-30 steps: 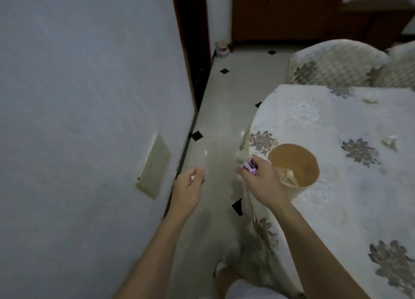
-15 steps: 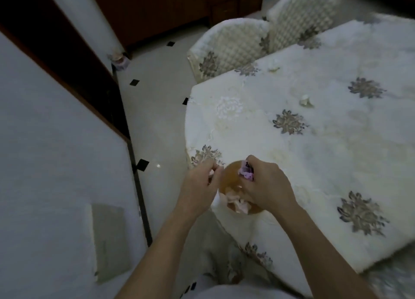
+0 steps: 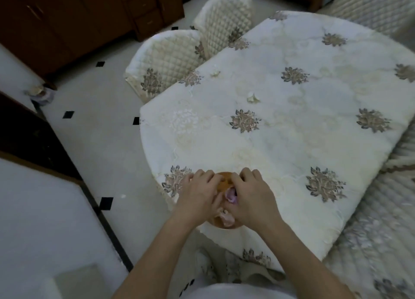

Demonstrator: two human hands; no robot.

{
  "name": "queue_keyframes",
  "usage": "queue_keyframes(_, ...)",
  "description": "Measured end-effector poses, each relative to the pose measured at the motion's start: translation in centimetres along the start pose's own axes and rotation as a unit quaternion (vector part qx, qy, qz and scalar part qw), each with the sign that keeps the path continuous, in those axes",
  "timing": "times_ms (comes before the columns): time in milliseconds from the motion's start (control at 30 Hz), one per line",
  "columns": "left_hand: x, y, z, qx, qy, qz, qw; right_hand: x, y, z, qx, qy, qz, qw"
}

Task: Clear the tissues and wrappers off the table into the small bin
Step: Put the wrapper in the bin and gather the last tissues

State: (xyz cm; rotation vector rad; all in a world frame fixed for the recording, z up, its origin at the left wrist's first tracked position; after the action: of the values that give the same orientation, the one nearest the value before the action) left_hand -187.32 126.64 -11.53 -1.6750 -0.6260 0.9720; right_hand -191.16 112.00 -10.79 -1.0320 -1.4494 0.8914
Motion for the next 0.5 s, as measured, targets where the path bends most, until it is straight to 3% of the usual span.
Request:
queue_keyframes(233, 1.3, -1.5, 0.7, 0.001, 0.046, 0.082, 0.996, -0.7, -1.6, 1.1, 0.014, 0.03, -0.052, 0.998)
queue_keyframes(500, 4.9, -1.7, 1.4, -0.047, -0.058, 0.046, 0.996, -1.5, -1.9, -0.5, -0.016, 0.039, -0.043, 0.998)
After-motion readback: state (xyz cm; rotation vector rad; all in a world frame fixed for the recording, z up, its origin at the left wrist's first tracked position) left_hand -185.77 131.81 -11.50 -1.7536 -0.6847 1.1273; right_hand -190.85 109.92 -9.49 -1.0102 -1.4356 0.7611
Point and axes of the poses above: each hand's wrist, its own z-axis away from the middle knuckle, its own y-axis out of the palm, x = y × z, the point moved 3 cm from there along -z, towards the middle knuckle, and after that the axes turned 6 degrees about -x, right-handed, at the moved point
